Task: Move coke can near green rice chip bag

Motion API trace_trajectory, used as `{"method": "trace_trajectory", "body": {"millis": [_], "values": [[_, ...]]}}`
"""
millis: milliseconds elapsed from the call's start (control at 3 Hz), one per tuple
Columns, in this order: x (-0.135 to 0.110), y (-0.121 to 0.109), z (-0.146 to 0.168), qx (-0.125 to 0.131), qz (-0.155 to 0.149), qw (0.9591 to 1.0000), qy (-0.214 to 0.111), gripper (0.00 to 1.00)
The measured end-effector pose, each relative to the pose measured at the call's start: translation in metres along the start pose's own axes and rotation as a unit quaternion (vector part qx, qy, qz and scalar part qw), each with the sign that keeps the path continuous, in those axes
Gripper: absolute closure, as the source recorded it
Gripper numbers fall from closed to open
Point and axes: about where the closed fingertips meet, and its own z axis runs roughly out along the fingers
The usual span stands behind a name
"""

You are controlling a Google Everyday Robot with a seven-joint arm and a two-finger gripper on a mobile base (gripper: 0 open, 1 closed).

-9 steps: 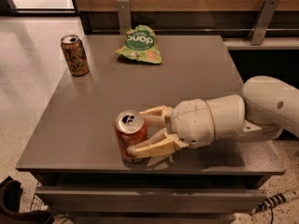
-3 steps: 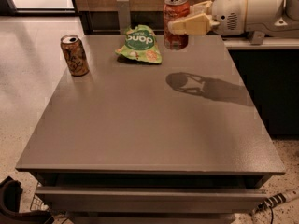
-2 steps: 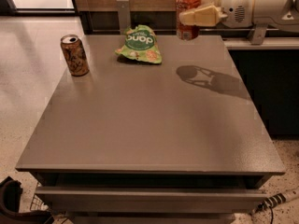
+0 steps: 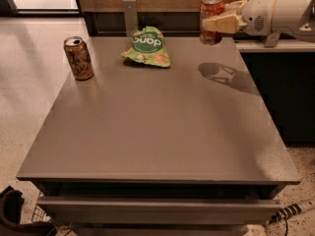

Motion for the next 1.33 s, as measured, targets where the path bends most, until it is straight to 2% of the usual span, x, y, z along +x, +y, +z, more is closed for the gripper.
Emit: {"method": "trace_trajectory", "body": {"millis": [333,667,1000,1333], "values": [[0.026,0.0,-0.008,0.007,0.013,0.9999,-0.008,1.0],[0.06,0.012,-0.002,0.0,0.034,0.999,-0.028,1.0],[0.084,0.029,0.019,-0.02,0.045,0.9972,-0.056,1.0],[0.091,0.037,0.03,-0.03,0.048,0.9961,-0.067,1.0]]}}
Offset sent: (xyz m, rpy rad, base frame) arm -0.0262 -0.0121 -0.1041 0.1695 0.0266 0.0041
